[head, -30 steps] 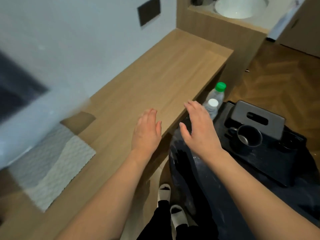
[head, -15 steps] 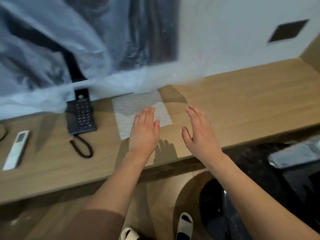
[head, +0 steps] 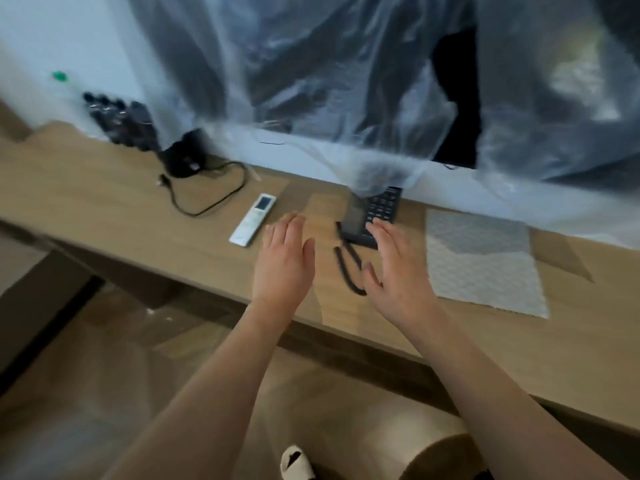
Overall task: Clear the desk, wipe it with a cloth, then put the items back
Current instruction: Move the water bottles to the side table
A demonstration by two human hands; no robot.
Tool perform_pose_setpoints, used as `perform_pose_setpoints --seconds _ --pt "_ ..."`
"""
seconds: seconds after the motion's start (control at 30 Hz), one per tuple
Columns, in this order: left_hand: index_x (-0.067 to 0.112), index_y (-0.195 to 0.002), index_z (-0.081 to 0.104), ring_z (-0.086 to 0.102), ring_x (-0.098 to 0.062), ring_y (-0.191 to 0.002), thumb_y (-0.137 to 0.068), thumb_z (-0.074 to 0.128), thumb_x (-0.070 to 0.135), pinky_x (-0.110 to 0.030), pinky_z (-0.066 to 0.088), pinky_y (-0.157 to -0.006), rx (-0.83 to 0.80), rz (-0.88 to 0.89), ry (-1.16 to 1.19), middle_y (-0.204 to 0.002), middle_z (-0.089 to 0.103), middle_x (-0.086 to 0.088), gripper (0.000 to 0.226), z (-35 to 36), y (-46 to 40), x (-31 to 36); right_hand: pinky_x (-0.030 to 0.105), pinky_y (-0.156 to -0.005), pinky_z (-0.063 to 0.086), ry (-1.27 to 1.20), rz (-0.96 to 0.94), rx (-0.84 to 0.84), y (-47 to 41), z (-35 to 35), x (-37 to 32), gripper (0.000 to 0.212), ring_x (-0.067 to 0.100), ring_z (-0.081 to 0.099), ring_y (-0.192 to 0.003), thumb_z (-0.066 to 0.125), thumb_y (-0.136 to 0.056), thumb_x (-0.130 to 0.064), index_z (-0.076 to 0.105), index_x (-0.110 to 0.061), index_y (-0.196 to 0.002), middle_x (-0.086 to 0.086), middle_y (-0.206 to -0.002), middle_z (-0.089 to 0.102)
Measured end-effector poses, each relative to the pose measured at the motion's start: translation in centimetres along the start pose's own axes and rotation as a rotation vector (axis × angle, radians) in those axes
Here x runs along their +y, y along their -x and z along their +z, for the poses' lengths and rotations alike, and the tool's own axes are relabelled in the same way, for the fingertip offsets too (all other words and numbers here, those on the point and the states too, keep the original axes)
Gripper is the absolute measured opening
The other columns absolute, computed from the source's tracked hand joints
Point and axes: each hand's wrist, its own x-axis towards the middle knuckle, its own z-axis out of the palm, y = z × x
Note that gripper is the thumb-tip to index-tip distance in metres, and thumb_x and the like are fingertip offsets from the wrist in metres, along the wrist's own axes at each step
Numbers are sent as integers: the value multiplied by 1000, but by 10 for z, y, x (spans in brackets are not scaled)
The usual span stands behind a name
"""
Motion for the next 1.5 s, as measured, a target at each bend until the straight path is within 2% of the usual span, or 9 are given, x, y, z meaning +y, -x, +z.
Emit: perform_pose_setpoints --seconds 0.27,0.37,0.6,0.83,1.0,1.13,1.33,1.43,1.5 --pt "3 -136 53 53 -34 -126 -101 56 17 -55 44 -107 130 -189 -77 -138 56 -15 38 -77 -1 -134 42 -119 31 -71 -202 -150 -58 80 -117 57 15 26 -145 52 -98 -21 32 -16 -151 2 -156 33" --pt "5 -137 52 51 -31 -128 -102 54 21 -52 44 -108 167 -268 -89 -140 55 -12 39 -91 -4 -167 41 -121 26 -85 -246 -195 -81 105 -143 57 13 23 -146 50 -99 -22 29 -18 -152 0 -157 30" --pt "4 -138 53 50 -29 -132 -102 55 19 -51 41 -113 236 -386 -164 -140 55 -12 39 -130 -27 -231 44 -119 28 -179 -372 -263 -145 161 -199 56 18 27 -145 52 -97 -16 35 -11 -150 4 -155 35" --pt "5 -139 52 49 -28 -134 -102 54 19 -50 39 -114 260 -436 -216 -141 55 -12 39 -160 -73 -279 48 -118 29 -240 -431 -247 -206 195 -244 55 21 32 -143 53 -95 -13 38 -9 -148 7 -153 39" --pt "6 -139 51 50 -28 -133 -102 53 20 -50 42 -112 252 -444 -208 -141 56 -11 40 -173 -99 -317 45 -121 24 -207 -435 -273 -235 217 -274 56 17 28 -145 51 -97 -15 35 -12 -150 4 -154 36" --pt "8 -141 50 49 -25 -134 -103 52 23 -48 41 -114 232 -432 -205 -142 55 -9 41 -187 -113 -358 47 -119 29 -204 -419 -266 -255 240 -310 57 18 29 -144 52 -96 -15 34 -13 -150 4 -154 35" --pt "4 -136 54 53 -29 -129 -100 56 17 -52 43 -111 295 -418 -216 -136 59 -13 38 -242 -108 -441 44 -121 26 -174 -435 -288 -273 288 -398 58 16 25 -147 53 -96 -18 33 -15 -151 2 -156 34" --pt "5 -136 54 51 -27 -131 -100 56 17 -45 36 -118 334 -458 -239 -138 58 -11 38 -277 -97 -487 43 -122 22 -184 -489 -319 -277 315 -451 59 17 25 -147 53 -97 -18 33 -15 -152 2 -156 33" --pt "6 -136 54 49 -25 -133 -101 55 19 -41 31 -120 356 -489 -250 -140 56 -9 38 -299 -85 -516 36 -124 14 -188 -515 -350 -277 332 -485 59 14 19 -149 51 -98 -20 29 -18 -153 -1 -159 28"
